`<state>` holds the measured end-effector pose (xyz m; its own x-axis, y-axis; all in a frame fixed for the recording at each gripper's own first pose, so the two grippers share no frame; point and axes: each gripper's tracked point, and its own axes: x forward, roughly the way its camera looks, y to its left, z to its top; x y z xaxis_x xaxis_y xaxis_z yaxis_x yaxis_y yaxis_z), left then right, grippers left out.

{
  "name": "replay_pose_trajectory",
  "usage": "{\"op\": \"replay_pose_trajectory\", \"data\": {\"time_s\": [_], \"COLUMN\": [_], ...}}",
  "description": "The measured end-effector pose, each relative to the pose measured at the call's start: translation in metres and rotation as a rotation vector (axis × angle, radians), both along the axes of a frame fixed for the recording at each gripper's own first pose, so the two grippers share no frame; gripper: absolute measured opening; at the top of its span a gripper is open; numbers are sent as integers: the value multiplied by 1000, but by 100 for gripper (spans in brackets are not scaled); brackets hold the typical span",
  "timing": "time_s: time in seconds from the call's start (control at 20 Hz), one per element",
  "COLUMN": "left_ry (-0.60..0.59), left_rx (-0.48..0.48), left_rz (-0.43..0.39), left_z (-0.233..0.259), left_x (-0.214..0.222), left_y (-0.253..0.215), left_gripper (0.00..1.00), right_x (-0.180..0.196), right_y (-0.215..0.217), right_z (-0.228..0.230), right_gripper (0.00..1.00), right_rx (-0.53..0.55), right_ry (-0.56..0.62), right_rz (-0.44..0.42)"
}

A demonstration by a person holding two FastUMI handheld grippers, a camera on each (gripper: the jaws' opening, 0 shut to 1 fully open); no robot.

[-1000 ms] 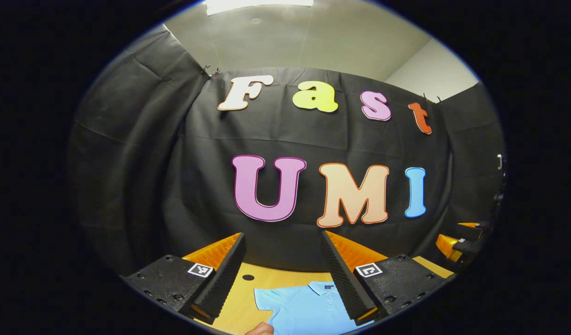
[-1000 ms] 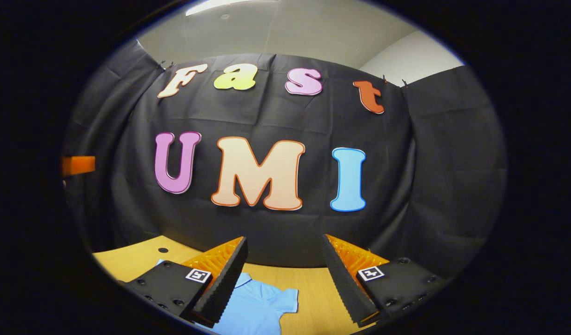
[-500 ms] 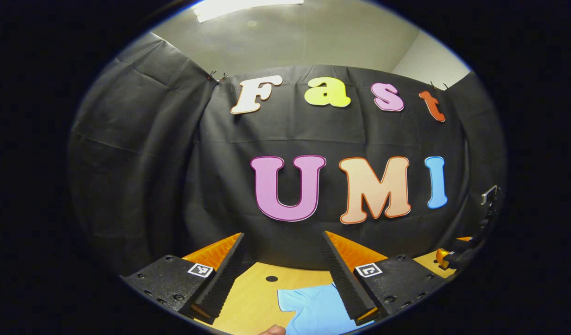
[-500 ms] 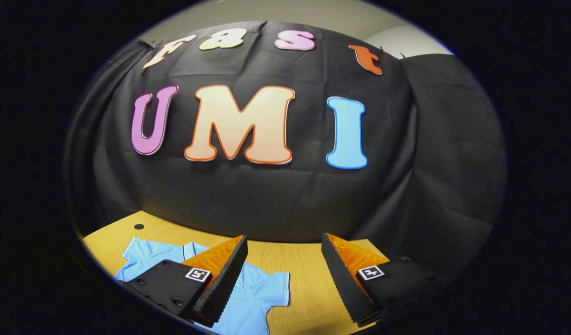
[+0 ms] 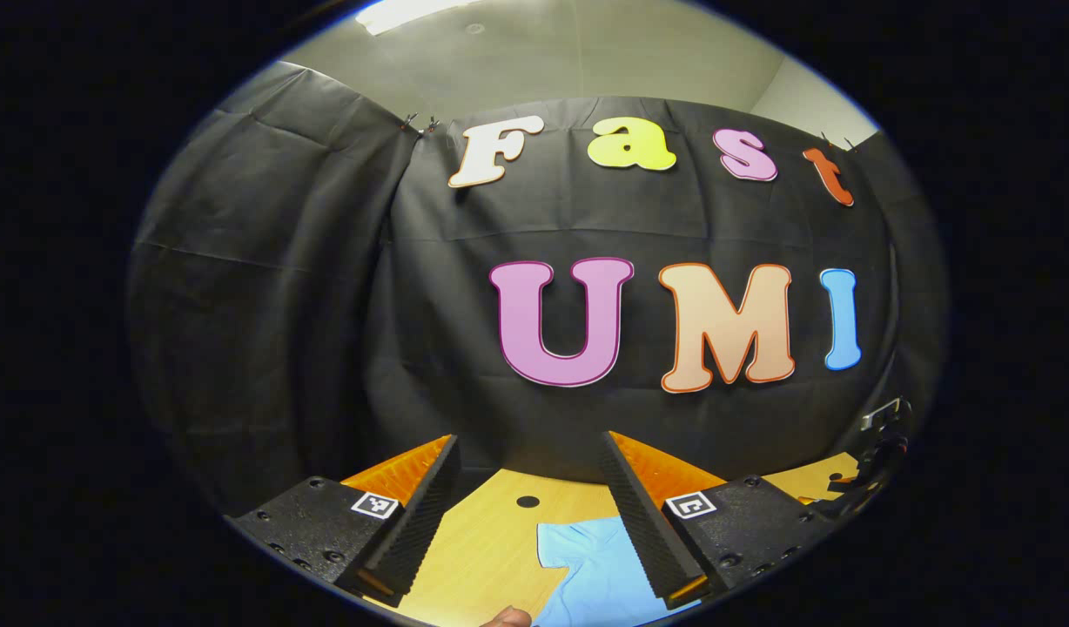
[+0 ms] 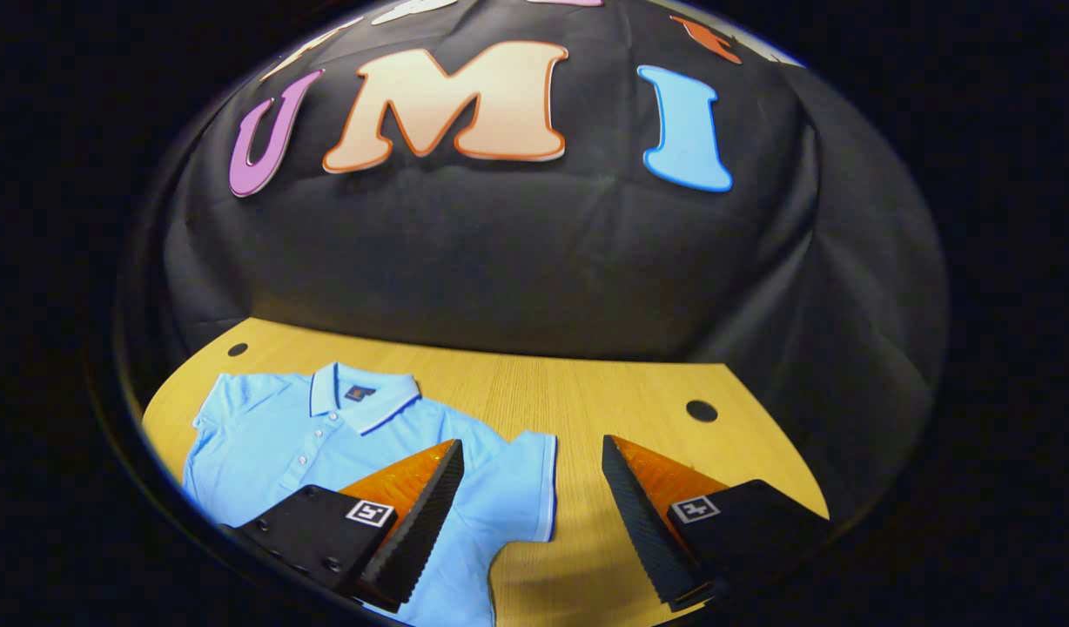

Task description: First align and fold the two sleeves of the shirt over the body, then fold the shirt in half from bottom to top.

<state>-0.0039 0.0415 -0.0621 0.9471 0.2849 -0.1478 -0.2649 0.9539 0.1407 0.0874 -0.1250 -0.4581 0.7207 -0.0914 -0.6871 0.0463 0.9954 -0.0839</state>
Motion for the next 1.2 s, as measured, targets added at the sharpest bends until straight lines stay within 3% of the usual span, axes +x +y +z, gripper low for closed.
{"op": "replay_pose_trajectory", "data": {"time_s": [0.25,0.5,0.65,0.75,0.85,0.95,1.05,1.2], "left_ry": [26,53,54,61,58,65,67,66], "left_rx": [-1,-3,-1,8,6,2,-5,-1], "left_rz": [17,30,32,28,19,10,5,11], "left_z": [-8,-17,-17,-19,-18,-22,-23,-23], "left_x": [1,3,5,7,11,12,14,13], "left_y": [-3,-7,-10,-12,-16,-19,-22,-18], "left_gripper": [95,95,95,94,95,95,95,95], "right_x": [-13,-11,-27,-20,-20,-17,-16,-6], "right_y": [-7,-10,-9,-8,0,4,7,17], "right_z": [-59,-86,-104,-106,-104,-99,-101,-89], "right_gripper": [100,99,97,88,66,24,2,2], "right_rx": [43,93,122,128,135,122,100,137], "right_ry": [155,209,299,267,247,230,224,198], "right_rz": [-42,-73,-98,-80,-40,-29,-22,-30]}}
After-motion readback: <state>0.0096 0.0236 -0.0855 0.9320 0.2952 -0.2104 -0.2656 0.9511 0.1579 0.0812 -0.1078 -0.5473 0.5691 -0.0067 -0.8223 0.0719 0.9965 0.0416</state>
